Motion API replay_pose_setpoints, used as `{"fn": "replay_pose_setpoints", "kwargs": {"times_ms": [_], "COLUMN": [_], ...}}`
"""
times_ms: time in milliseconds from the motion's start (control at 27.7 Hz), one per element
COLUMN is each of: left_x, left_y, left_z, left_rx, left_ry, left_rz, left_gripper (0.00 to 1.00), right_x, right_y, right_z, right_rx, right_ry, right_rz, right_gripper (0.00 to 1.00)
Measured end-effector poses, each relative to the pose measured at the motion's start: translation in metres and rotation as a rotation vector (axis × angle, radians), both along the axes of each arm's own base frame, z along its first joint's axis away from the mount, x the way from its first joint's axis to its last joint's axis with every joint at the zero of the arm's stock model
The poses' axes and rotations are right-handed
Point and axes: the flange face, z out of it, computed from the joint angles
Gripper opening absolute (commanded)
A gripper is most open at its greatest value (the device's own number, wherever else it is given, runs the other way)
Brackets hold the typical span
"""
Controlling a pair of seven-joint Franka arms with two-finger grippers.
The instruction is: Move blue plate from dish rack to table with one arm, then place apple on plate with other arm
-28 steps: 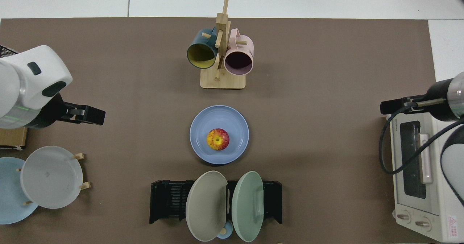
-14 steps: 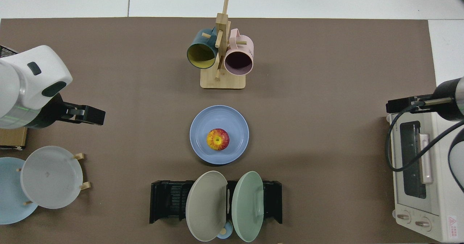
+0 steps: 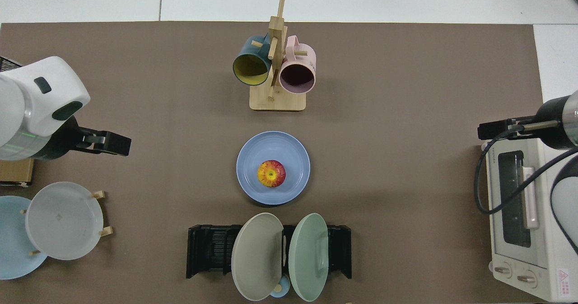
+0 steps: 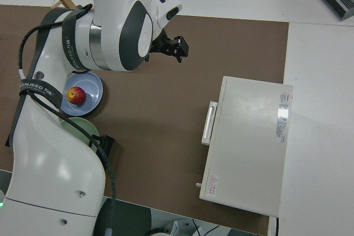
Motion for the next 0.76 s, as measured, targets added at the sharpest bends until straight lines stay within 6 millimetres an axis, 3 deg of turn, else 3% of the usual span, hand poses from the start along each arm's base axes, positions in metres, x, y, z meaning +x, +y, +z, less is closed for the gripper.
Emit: {"fn": "replay_pose_setpoints", "kwargs": {"times_ms": [506,759], "left_x": [0.000,0.000], "left_y": [0.000,0.000], "left_z": [0.000,0.000], "left_rx": [0.000,0.000], "left_ry": [0.000,0.000], "left_rz": [0.000,0.000], "left_gripper": [1.00,1.00], "right_x": [-0.003,0.011], "right_y": [0.003,0.002], "right_z": [-0.008,-0.009], "right_rx": [0.048,0.052], "right_ry": [0.057,0.070], "right_rz": [-0.009,-0.009], "right_gripper": [1.00,1.00]}}
